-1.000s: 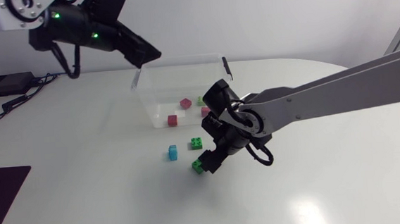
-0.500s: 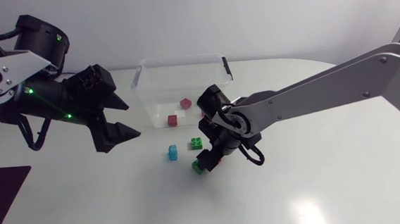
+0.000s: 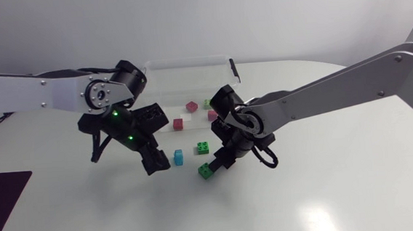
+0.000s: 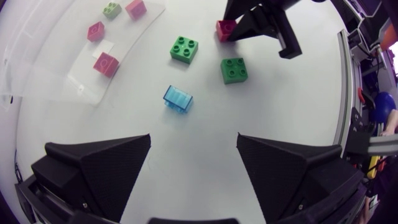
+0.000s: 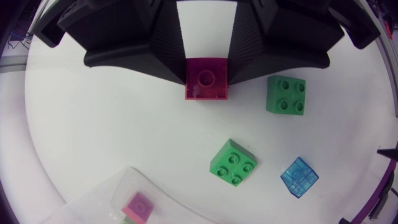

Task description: Place the duplo bricks in the container

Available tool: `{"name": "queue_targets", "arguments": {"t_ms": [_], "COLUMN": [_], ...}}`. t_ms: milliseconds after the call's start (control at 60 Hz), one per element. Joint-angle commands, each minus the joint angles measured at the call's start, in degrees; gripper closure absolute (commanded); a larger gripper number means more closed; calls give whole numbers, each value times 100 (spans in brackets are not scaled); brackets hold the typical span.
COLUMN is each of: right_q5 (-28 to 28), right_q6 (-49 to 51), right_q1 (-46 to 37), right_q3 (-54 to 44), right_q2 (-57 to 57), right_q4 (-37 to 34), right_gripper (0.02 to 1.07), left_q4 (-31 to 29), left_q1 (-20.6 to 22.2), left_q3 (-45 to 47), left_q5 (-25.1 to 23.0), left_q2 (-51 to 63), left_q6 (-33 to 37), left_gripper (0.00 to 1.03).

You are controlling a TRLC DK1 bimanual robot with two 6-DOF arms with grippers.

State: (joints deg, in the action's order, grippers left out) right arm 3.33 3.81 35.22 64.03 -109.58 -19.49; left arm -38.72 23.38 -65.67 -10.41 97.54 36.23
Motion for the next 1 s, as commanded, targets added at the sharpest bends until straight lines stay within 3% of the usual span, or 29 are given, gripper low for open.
{"name": "queue_targets", "arguments": {"t_ms": [0,200,700,917,983], "right_q5": [71,71,185,282,291], "right_q6": [-47,23,102,120,120], "right_q1": [-95,-358,-402,-385,-385], "right_q3": [-251,-312,48,294,470], "right_q2": [332,1079,2072,2186,2195], "right_q4": [-108,-398,-961,-1101,-1189], "right_gripper": [78,78,78,78,78], "left_q4": [-74,-268,-347,-356,-356], "left_q1": [97,264,484,510,501], "left_q3": [-447,-1044,-1624,-1668,-1660], "left_q5": [136,523,1094,1147,1156], "left_q2": [389,1154,2068,2217,2243], "left_q6": [-520,-1294,-2366,-2621,-2647], "left_gripper": [6,6,8,18,34]}}
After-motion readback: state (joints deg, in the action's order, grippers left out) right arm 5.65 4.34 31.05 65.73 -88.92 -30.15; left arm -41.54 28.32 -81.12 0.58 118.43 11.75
